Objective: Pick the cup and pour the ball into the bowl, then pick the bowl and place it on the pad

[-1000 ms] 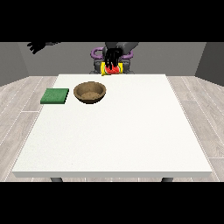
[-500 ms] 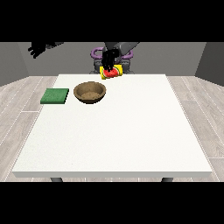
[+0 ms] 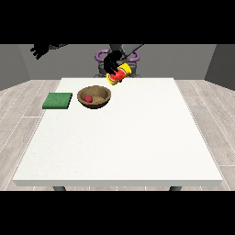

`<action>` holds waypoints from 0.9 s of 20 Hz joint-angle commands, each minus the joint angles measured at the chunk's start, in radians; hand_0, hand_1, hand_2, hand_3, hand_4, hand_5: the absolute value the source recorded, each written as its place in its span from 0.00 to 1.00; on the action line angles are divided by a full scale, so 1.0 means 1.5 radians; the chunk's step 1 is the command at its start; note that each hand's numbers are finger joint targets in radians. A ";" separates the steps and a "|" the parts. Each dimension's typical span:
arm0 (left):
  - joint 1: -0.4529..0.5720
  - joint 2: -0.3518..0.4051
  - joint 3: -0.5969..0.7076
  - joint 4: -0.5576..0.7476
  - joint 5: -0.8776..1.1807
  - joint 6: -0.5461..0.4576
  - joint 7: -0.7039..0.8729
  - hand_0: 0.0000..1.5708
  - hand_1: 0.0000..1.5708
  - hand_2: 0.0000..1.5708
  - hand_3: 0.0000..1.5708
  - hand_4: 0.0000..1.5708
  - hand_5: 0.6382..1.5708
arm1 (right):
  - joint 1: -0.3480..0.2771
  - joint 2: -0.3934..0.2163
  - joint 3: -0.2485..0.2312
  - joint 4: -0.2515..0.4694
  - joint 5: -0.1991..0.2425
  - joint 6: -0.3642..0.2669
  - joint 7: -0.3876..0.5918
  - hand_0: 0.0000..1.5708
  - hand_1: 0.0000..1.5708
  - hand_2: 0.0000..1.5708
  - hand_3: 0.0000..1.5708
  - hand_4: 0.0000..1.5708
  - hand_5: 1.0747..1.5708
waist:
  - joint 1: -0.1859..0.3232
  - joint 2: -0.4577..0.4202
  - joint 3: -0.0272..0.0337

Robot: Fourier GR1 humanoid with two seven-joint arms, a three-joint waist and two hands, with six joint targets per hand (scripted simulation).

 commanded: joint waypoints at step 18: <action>0.087 0.009 0.166 -0.123 0.062 0.071 -0.056 0.85 0.85 1.00 1.00 0.65 0.97 | 0.027 -0.010 -0.026 -0.001 -0.009 -0.034 0.009 0.00 0.00 0.00 0.20 0.33 1.00 | 0.086 -0.011 -0.0031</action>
